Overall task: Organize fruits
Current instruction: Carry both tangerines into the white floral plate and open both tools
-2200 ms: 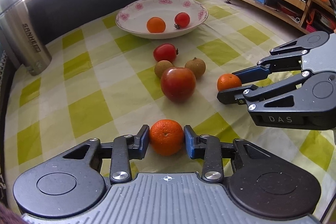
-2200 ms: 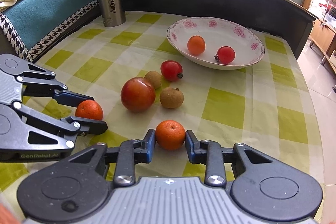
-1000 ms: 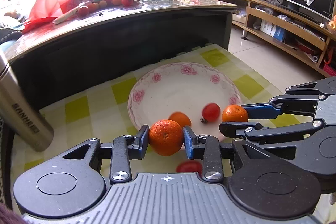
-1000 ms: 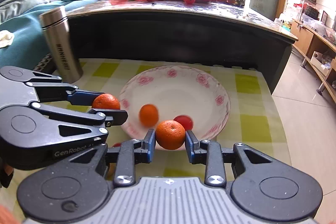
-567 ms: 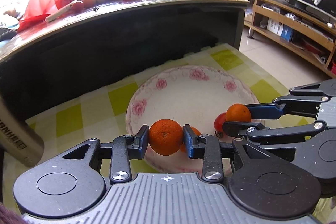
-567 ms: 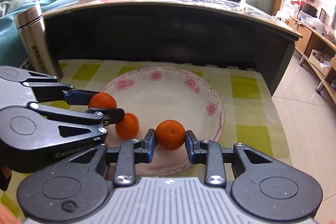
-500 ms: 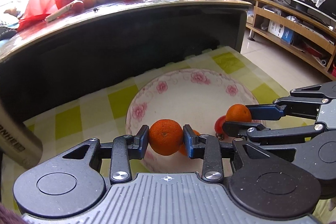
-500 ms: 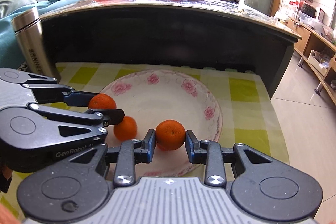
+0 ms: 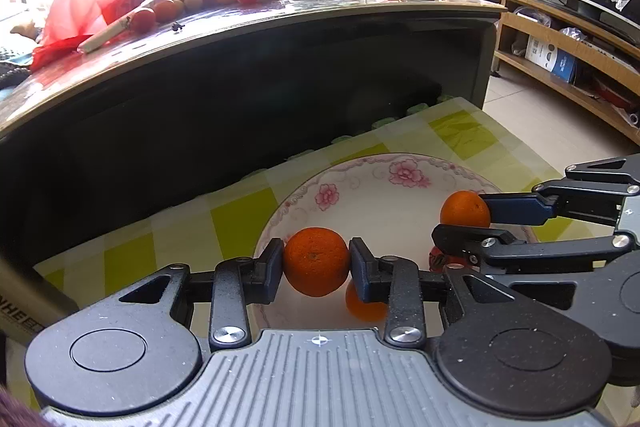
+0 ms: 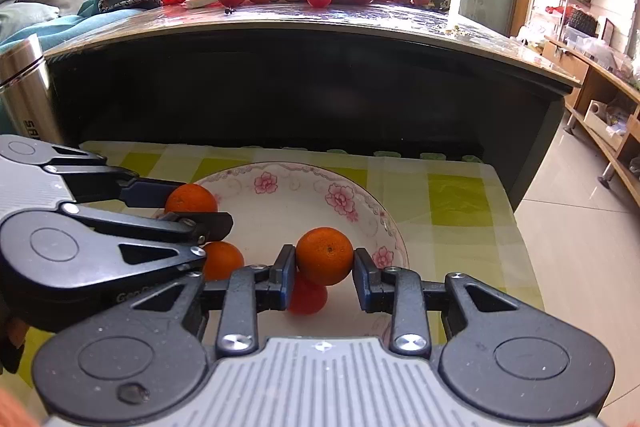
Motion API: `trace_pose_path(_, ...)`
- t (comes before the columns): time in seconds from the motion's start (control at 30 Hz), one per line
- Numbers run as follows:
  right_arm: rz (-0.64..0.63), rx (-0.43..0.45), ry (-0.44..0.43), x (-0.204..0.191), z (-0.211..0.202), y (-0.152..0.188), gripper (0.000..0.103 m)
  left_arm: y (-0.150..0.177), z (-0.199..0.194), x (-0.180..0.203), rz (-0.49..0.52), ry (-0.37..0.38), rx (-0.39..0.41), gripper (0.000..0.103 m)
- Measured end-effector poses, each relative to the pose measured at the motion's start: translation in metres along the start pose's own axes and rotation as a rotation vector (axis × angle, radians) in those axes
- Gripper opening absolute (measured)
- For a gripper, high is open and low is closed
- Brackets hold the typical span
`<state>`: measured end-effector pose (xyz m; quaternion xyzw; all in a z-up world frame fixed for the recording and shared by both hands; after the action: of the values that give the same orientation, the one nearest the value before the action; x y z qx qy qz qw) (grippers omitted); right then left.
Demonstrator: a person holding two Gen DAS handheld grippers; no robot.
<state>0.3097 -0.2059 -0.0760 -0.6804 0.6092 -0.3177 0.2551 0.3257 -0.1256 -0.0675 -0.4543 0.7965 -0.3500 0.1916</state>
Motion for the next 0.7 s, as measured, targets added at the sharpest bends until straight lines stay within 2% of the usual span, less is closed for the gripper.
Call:
trace_pose_path(0.3, 0.024, 0.001, 0.0, 0.007, 0.005, -0.003, 0.038, -0.002, 0.005, -0.005, -0.034, 0.004, -0.01, 0.052)
trace_pose_path(0.4, 0.03, 0.001, 0.002, 0.01, 0.004, -0.004, 0.042, -0.003, -0.001, -0.006, -0.032, -0.002, -0.003, 0.059)
trace_pose_path(0.7, 0.073, 0.021, 0.009, 0.018, -0.013, -0.012, 0.042, -0.003, -0.026, -0.004, -0.008, -0.009, 0.021, 0.066)
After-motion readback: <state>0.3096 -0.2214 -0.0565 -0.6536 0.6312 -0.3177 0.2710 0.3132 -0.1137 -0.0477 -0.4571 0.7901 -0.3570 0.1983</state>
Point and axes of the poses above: each gripper's, at about its wrist camera, not at the fingertips, and z roughly the way its jaws point, x to its right, y to its underside, the point moved 9 cm from there along z, roughly the way its jaws point, and after that the axes turned 8 degrees about y, right-handed, at the moved point
